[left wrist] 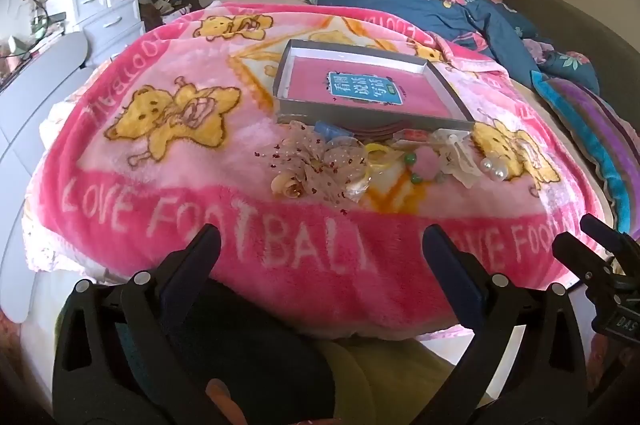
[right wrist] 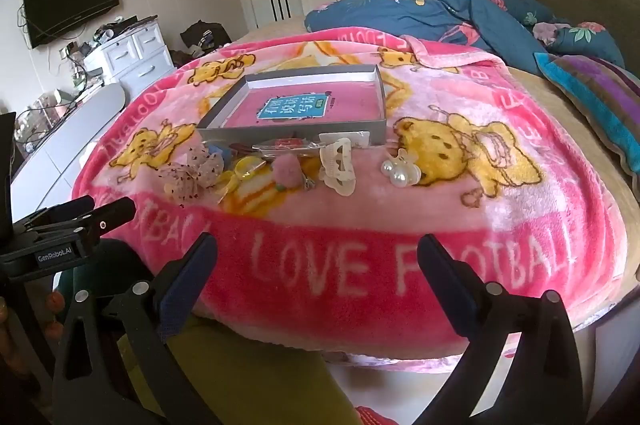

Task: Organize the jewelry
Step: 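Move both tools toward the jewelry in front of the grey box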

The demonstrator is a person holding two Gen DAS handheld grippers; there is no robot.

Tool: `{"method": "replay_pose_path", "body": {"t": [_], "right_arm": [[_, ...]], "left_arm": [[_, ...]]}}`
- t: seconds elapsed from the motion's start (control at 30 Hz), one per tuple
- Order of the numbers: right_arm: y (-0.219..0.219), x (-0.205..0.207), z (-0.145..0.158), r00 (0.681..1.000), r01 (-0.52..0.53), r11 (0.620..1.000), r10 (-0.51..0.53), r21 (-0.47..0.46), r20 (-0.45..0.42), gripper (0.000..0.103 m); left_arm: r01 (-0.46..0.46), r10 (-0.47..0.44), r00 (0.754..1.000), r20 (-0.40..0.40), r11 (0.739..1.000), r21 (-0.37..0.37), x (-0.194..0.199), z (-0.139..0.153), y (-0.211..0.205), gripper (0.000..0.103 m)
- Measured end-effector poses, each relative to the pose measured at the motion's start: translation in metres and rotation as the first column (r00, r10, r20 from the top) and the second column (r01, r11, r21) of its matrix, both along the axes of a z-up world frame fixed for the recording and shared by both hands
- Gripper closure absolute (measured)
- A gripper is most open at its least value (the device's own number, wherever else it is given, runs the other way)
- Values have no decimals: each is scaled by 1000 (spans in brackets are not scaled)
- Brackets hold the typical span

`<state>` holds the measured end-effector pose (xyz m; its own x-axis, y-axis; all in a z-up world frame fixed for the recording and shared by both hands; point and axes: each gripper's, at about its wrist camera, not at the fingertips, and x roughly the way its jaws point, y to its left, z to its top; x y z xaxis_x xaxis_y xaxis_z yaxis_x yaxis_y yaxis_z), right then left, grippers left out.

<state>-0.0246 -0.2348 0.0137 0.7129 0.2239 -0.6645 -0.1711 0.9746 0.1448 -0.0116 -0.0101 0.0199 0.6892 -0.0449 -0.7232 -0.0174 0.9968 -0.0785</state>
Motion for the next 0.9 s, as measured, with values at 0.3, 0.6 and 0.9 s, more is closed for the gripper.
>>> {"method": "replay_pose_path", "body": {"t": [0.3, 0.6, 0.9], "right_arm": [[2, -2, 2, 1000, -2, 1000, 2, 7, 5, 4], [2, -1, 2, 1000, -4, 1000, 4, 7, 7, 4], [4, -1, 2, 1000, -8, 1000, 8, 2, 0, 4]], "left_arm": [[9, -9, 1000, 5, 1000, -2, 0, 3, -2, 8], [7, -7, 1000, 6, 1000, -3, -1, 3, -3, 8], [3, -3, 1000, 6, 1000, -4, -1, 4, -4, 8]]}}
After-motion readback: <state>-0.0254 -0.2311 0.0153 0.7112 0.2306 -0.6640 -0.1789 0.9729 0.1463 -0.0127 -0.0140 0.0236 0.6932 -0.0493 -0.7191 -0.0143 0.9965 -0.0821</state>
